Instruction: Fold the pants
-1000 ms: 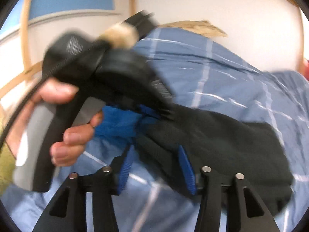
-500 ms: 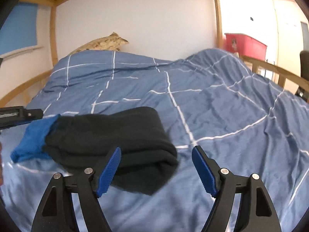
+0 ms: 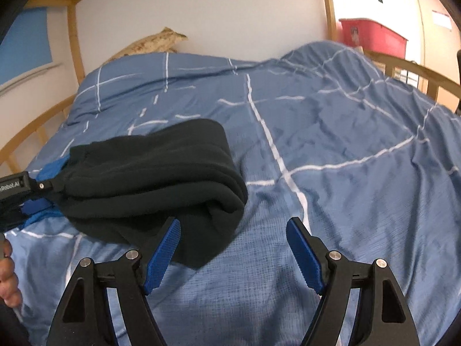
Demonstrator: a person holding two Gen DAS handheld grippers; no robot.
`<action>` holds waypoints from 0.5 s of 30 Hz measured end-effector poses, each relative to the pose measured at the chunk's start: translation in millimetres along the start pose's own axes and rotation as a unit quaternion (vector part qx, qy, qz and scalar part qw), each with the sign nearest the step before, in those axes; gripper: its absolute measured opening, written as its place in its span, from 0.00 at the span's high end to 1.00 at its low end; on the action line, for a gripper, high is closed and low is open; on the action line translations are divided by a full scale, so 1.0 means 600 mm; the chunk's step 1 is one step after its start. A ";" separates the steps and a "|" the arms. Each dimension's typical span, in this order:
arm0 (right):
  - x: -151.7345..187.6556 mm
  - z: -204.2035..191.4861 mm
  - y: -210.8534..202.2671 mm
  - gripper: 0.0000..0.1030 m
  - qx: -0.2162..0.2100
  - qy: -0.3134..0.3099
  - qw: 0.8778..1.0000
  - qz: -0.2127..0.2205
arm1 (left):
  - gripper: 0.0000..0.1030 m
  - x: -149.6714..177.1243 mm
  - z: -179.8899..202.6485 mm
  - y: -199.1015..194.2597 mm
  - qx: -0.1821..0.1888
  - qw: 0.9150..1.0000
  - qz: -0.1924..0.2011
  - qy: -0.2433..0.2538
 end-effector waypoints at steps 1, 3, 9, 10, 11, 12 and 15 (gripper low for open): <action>0.001 0.001 0.005 0.26 -0.004 0.003 1.000 -0.006 | 0.49 -0.002 0.002 0.003 -0.001 1.000 0.001 -0.002; 0.003 0.004 0.017 0.26 -0.008 0.011 1.000 -0.017 | 0.49 -0.003 0.002 0.010 -0.004 1.000 -0.002 -0.010; -0.013 0.014 0.023 0.26 0.000 0.017 1.000 -0.008 | 0.49 -0.015 0.006 0.002 0.000 0.999 0.017 -0.030; -0.016 0.015 0.026 0.26 0.002 0.015 1.000 -0.008 | 0.49 -0.018 0.007 0.001 -0.001 0.999 0.022 -0.033; -0.017 0.017 0.030 0.26 0.005 0.014 1.000 -0.011 | 0.47 -0.021 0.009 0.005 0.001 0.999 0.020 -0.036; -0.020 0.019 0.035 0.26 0.007 0.013 1.000 -0.011 | 0.46 -0.021 0.010 0.009 0.002 0.999 0.016 -0.037; -0.023 0.022 0.045 0.26 0.005 0.013 1.000 -0.014 | 0.46 -0.023 0.010 0.015 0.006 0.998 0.016 -0.054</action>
Point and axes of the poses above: each gripper's, at about its wrist camera, not at the fingertips, and y roughly the way its jaws point, z to its right, x to its underside, the point moved 9 cm from there along y, roughly the way its jaws point, and after that the axes turned 5 degrees about -x, right-handed, at the moved point
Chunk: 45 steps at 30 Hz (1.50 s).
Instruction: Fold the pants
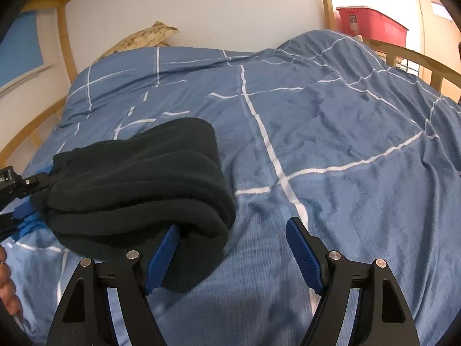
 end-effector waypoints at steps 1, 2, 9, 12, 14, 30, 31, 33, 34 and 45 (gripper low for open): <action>-0.001 0.000 0.003 0.26 -0.001 -0.003 1.000 0.000 | 0.46 -0.002 0.002 -0.001 0.004 1.000 0.003 -0.005; -0.002 -0.001 0.006 0.29 -0.001 -0.007 1.000 0.000 | 0.46 -0.005 0.006 -0.003 0.012 1.000 0.004 -0.011; -0.008 -0.013 0.026 0.43 -0.022 -0.012 1.000 -0.005 | 0.84 -0.005 0.008 0.013 0.025 0.999 -0.014 -0.023; -0.009 -0.018 0.024 0.46 -0.023 -0.020 1.000 -0.001 | 0.84 -0.004 0.001 0.005 0.019 1.000 -0.008 -0.018; -0.008 -0.023 0.023 0.59 -0.025 -0.025 0.999 0.001 | 0.85 -0.001 -0.011 0.000 0.001 1.000 -0.005 -0.020; 0.019 -0.001 0.005 0.55 0.069 -0.062 0.995 -0.035 | 0.74 0.039 -0.056 0.005 -0.031 0.999 -0.023 -0.026; 0.018 0.003 0.000 0.42 0.077 -0.061 0.994 -0.038 | 0.70 0.037 -0.056 0.000 -0.035 0.999 -0.018 -0.016; 0.019 0.006 -0.016 0.34 0.084 -0.064 0.994 -0.042 | 0.57 0.034 -0.060 -0.019 -0.058 0.998 -0.001 0.002; 0.020 0.003 -0.026 0.34 0.085 -0.069 0.993 -0.041 | 0.55 0.031 -0.060 -0.037 -0.063 0.998 0.015 0.014; -0.044 -0.029 -0.142 0.13 0.019 -0.068 0.993 0.095 | 0.22 0.029 -0.042 -0.114 -0.027 0.995 0.066 0.068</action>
Point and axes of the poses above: each gripper's, at about its wrist camera, not at the fingertips, and y roughly the way its jaws point, z to its right, x to its underside, the point moved 9 cm from there along y, roughly the way its jaws point, and after that the axes turned 5 degrees about -x, right-handed, at the moved point
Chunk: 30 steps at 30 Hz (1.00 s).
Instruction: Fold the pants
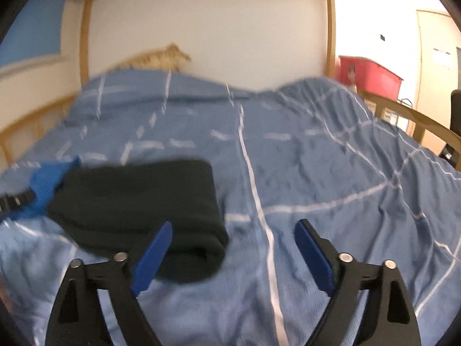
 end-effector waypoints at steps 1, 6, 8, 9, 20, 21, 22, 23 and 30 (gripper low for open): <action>-0.005 0.001 0.010 0.12 -0.014 0.014 1.000 0.001 | 0.22 -0.001 0.002 0.007 0.001 1.000 -0.006 -0.004; -0.008 0.020 0.082 0.11 -0.053 0.116 0.992 -0.024 | 0.21 0.008 0.011 0.049 -0.003 0.999 -0.036 0.000; 0.003 0.029 0.108 0.11 -0.049 0.147 0.987 -0.036 | 0.21 0.012 0.009 0.066 -0.014 0.999 -0.042 0.002; 0.011 0.032 0.121 0.11 -0.049 0.160 0.985 -0.043 | 0.21 0.015 0.008 0.072 -0.017 0.999 -0.043 0.004; 0.081 0.014 0.174 0.18 -0.095 0.186 0.975 -0.075 | 0.19 0.045 0.007 0.133 0.002 0.998 -0.064 -0.015; 0.084 0.015 0.176 0.18 -0.098 0.190 0.974 -0.077 | 0.19 0.048 0.009 0.138 0.002 0.998 -0.064 -0.012; 0.089 0.016 0.179 0.19 -0.103 0.196 0.972 -0.080 | 0.19 0.050 0.011 0.142 0.003 0.998 -0.065 -0.012; 0.092 0.015 0.179 0.20 -0.106 0.199 0.971 -0.082 | 0.19 0.052 0.012 0.145 0.006 0.998 -0.065 -0.013; 0.102 0.000 0.185 0.27 -0.112 0.190 0.971 -0.092 | 0.19 0.064 0.003 0.164 0.039 0.995 -0.074 -0.053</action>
Point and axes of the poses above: each gripper's, at about its wrist camera, not at the fingertips, and y roughly the way its jaws point, z to its right, x to its underside, the point moved 9 cm from there along y, roughly the way its jaws point, and after that the axes turned 5 degrees about -x, right-handed, at the moved point
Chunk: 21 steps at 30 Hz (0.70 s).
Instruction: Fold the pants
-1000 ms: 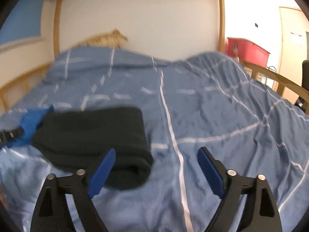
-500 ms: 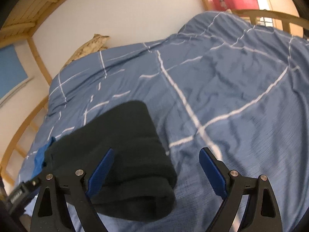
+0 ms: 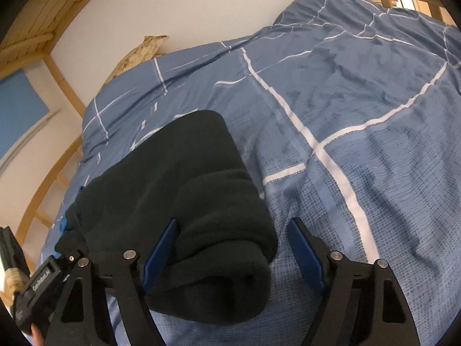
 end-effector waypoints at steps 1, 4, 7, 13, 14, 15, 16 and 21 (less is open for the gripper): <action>0.001 -0.003 0.001 0.29 0.002 -0.005 1.000 -0.001 | 0.20 0.002 -0.004 0.003 0.008 1.000 -0.003 -0.008; 0.005 -0.014 0.005 0.34 0.006 -0.024 1.000 -0.003 | 0.25 0.003 -0.010 0.007 0.031 0.999 -0.009 -0.029; 0.008 -0.019 0.007 0.35 0.012 -0.035 0.999 -0.006 | 0.30 0.005 -0.011 0.011 0.051 0.998 -0.014 -0.041; 0.007 -0.017 0.006 0.38 0.005 -0.034 0.999 -0.006 | 0.41 0.003 -0.004 0.005 0.052 0.998 -0.013 -0.043; 0.007 -0.017 0.006 0.41 0.002 -0.032 0.999 -0.005 | 0.43 0.001 -0.002 0.003 0.049 0.998 -0.011 -0.039; 0.006 -0.018 0.004 0.42 -0.002 -0.031 1.000 -0.003 | 0.45 -0.001 0.000 0.001 0.046 0.998 -0.009 -0.036; 0.004 -0.019 0.000 0.46 -0.007 -0.031 1.000 0.000 | 0.46 -0.005 0.005 -0.003 0.041 0.999 -0.005 -0.030; -0.010 -0.035 -0.017 0.61 -0.009 -0.049 0.999 0.016 | 0.56 -0.023 0.021 -0.020 0.022 1.000 0.010 -0.004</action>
Point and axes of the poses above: each gripper's, at about its wrist camera, not at the fingertips, and y roughly the way its jaws point, z to its right, x to its underside, the point moved 9 cm from there along y, roughly the way its jaws point, and after that the axes turned 5 degrees about -x, right-handed, at the moved point
